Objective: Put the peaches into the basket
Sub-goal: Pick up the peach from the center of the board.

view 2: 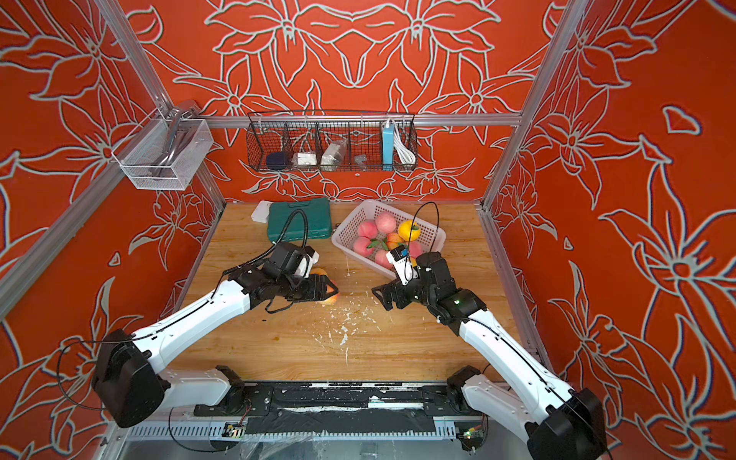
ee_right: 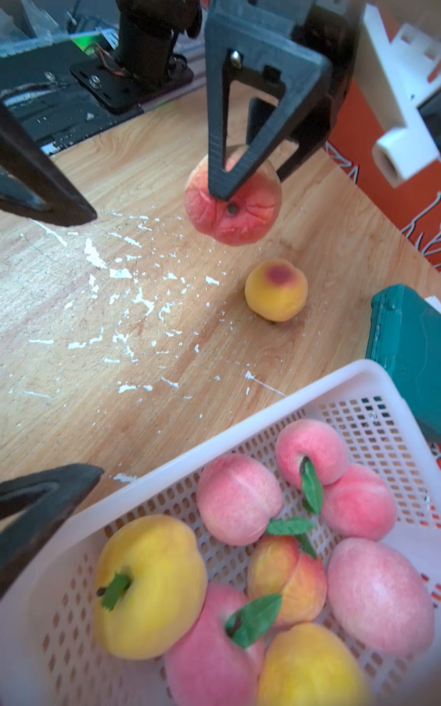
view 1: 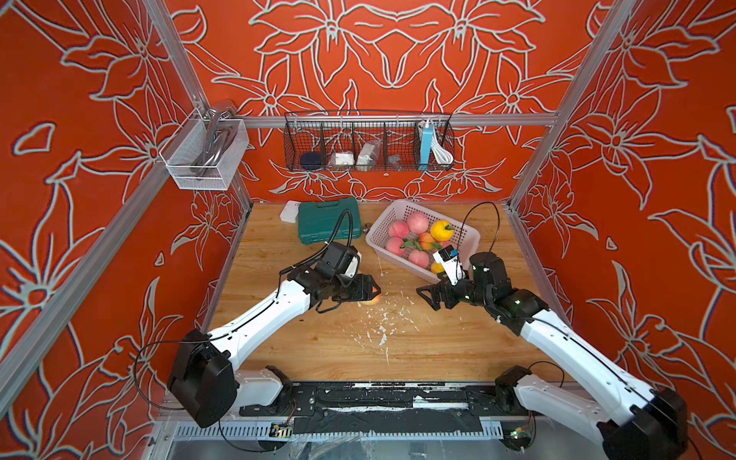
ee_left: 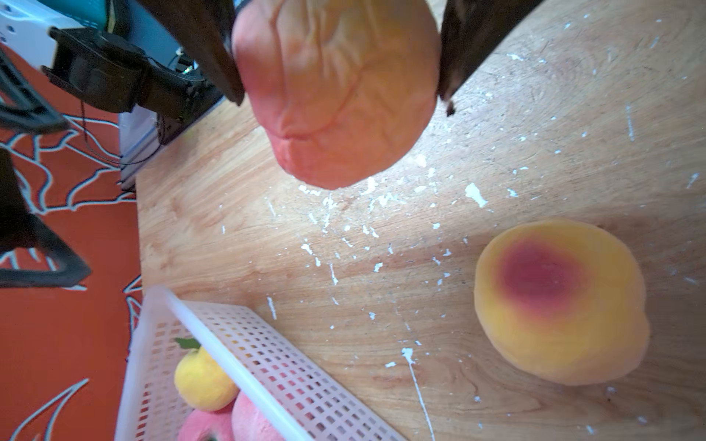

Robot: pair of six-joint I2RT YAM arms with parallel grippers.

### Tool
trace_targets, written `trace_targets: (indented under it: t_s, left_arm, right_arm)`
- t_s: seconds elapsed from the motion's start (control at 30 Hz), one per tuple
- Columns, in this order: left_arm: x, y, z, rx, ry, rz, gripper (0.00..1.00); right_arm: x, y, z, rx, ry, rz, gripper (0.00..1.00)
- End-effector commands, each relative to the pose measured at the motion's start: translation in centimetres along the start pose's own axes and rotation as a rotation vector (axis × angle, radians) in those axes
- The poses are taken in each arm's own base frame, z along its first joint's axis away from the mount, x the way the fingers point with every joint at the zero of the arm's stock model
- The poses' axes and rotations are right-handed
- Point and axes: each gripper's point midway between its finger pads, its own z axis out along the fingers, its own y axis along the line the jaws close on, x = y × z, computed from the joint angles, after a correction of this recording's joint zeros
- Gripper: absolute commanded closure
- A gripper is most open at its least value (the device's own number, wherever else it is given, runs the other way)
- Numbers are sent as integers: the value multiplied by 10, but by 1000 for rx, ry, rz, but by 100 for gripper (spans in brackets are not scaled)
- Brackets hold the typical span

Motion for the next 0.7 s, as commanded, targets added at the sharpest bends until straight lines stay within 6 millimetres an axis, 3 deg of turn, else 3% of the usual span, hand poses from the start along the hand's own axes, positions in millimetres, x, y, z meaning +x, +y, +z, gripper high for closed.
trace_targets:
  t_s: [0.0,0.23,0.67]
  left_arm:
    - [-5,-22,-6,84,11,-18,30]
    - [-19,-48,-11,202,23,-51,30]
    - [-31,-74,-20,323,32,-90,30]
  right_arm:
    - [-11,22,-2,-116,-50,-71,1]
    - [-17,36,-5,-184,-100,-101,1]
    - [-24,64,2,-287,-111,-173,1]
